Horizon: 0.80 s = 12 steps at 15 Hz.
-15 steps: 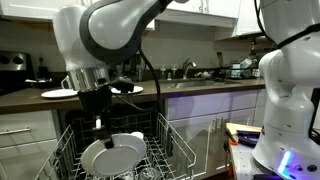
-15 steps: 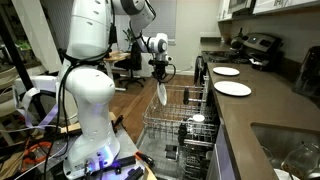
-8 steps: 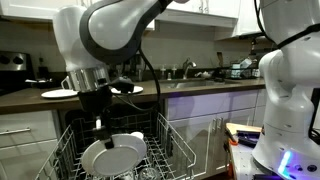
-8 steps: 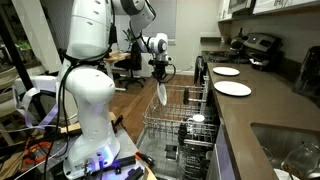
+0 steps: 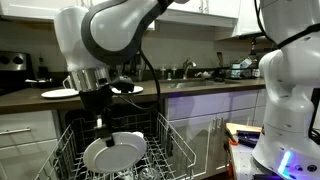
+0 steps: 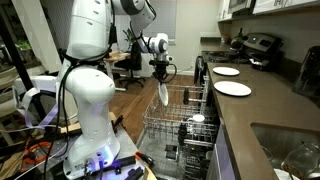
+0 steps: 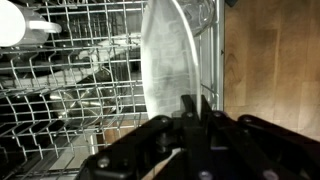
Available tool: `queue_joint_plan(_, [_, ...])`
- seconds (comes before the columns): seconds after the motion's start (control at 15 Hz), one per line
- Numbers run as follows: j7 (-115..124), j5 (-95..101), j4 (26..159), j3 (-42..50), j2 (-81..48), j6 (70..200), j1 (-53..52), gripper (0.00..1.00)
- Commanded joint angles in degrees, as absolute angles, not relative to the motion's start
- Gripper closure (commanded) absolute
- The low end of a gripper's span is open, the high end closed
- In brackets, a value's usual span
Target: Remove the plate from the plate dryer and put it on top of the plate on right of the counter
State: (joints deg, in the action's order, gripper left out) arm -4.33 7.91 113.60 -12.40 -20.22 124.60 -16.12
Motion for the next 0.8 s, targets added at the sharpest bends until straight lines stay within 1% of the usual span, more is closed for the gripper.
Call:
queue_joint_plan(0.0, [-0.2, 11.5, 114.8, -11.4, -17.3, 122.6, -17.2, 0.98])
queue_joint_plan(0.73, [15.4, 25.2, 113.6, -9.6, -16.2, 115.4, -21.1, 0.98])
